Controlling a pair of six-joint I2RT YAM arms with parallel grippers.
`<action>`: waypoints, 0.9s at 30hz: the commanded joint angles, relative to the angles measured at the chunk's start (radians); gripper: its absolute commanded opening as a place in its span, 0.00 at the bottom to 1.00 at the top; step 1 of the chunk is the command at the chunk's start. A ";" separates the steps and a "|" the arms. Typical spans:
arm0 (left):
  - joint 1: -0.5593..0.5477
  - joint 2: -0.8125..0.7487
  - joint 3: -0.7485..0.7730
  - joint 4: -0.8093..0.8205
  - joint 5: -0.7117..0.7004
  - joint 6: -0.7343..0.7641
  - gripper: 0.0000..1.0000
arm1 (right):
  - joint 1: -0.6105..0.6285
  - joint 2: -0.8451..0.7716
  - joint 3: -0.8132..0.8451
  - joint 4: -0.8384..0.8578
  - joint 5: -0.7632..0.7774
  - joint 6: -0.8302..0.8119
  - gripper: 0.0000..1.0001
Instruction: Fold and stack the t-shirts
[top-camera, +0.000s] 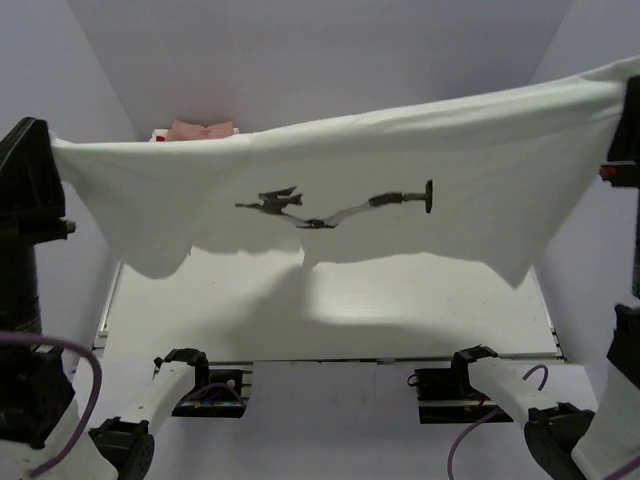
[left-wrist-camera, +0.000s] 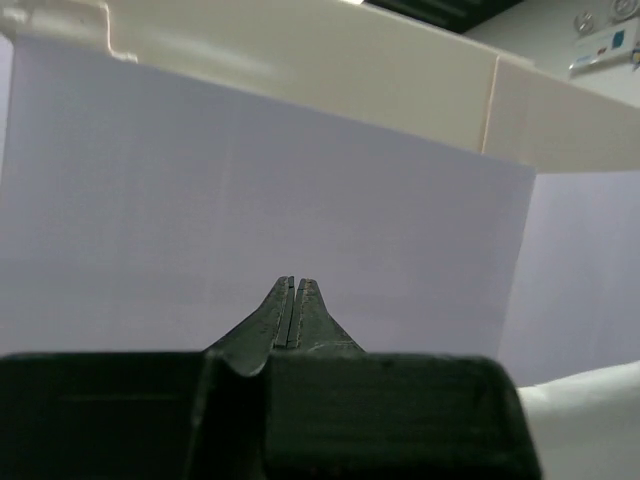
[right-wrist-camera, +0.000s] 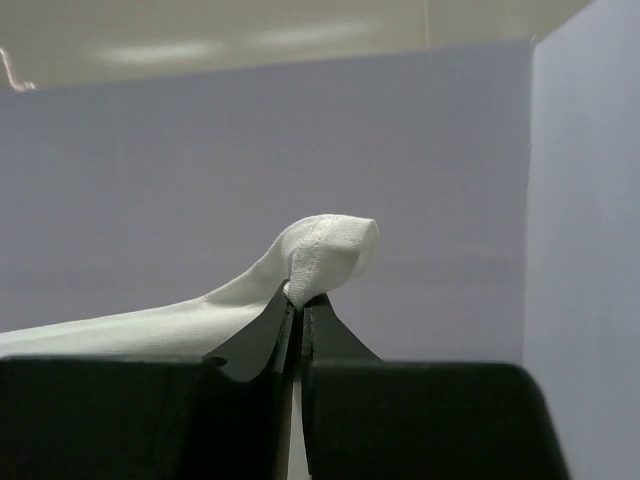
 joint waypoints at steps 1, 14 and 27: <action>0.005 0.003 0.078 -0.059 -0.043 0.030 0.00 | -0.002 -0.053 0.016 0.056 0.040 -0.072 0.00; -0.005 0.326 -0.142 0.201 0.085 0.079 0.00 | -0.001 -0.044 -0.514 0.229 0.259 0.009 0.00; 0.005 1.111 -0.199 0.366 0.273 0.217 0.20 | -0.033 0.428 -1.049 0.575 0.235 0.177 0.00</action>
